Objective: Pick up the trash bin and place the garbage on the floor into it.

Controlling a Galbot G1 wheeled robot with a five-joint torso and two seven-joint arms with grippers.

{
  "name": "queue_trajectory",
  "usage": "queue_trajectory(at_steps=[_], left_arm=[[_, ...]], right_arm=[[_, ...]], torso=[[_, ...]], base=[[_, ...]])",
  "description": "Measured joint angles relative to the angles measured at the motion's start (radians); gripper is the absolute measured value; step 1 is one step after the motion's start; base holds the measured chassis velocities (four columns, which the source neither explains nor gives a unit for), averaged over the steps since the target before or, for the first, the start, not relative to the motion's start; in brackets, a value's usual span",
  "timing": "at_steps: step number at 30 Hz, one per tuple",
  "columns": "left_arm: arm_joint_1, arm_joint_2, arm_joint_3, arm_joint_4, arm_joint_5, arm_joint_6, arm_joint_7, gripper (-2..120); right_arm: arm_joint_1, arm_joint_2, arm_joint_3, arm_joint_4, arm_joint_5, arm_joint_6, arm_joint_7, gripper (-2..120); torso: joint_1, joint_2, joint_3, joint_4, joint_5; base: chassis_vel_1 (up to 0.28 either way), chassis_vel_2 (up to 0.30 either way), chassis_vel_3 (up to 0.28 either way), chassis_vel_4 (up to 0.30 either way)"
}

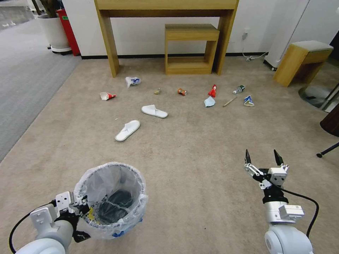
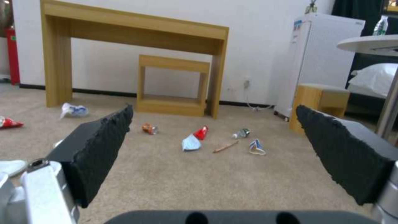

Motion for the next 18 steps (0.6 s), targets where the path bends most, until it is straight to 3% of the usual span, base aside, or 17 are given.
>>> queue_trajectory(at_steps=[18], left_arm=[[-0.027,0.030,0.010,0.013,-0.002,0.000,0.004,0]], right_arm=[[-0.005,0.011,-0.001,-0.001,-0.010,0.014,-0.001,100]], torso=[[0.000,0.000,0.000,0.0000,-0.0001]], base=[[0.000,0.000,0.000,0.000]])
